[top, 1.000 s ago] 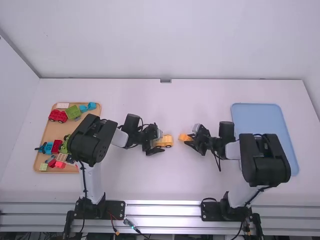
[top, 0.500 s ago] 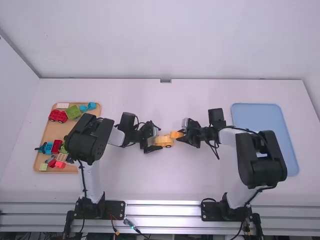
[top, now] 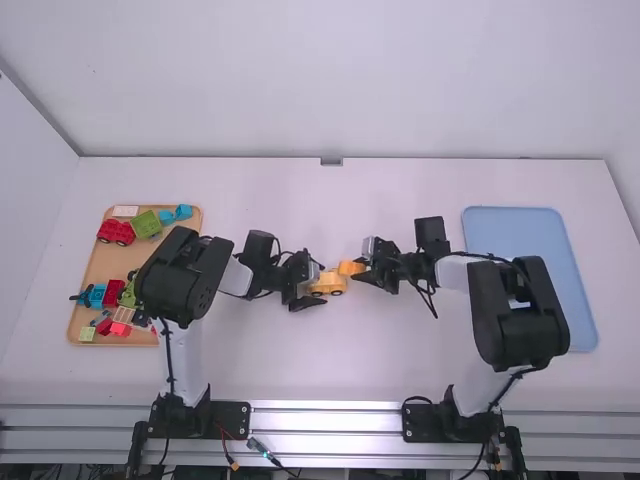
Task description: Assemble lego blocks to make yellow taxi
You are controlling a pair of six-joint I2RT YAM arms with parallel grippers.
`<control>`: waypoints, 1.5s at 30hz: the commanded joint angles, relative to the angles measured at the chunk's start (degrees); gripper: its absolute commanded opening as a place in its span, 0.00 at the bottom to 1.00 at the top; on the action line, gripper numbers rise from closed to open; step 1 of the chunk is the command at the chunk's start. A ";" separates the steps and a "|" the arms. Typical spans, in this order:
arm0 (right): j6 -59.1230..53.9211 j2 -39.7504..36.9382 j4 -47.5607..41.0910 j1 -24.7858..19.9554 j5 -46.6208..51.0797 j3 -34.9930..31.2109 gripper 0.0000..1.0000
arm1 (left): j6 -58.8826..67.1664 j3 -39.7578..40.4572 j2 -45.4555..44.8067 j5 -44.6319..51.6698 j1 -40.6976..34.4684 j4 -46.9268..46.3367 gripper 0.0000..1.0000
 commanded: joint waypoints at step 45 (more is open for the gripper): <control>-3.26 11.58 -4.42 6.60 -5.25 8.59 0.13 | 4.81 0.46 1.99 -0.79 -0.04 -1.77 0.51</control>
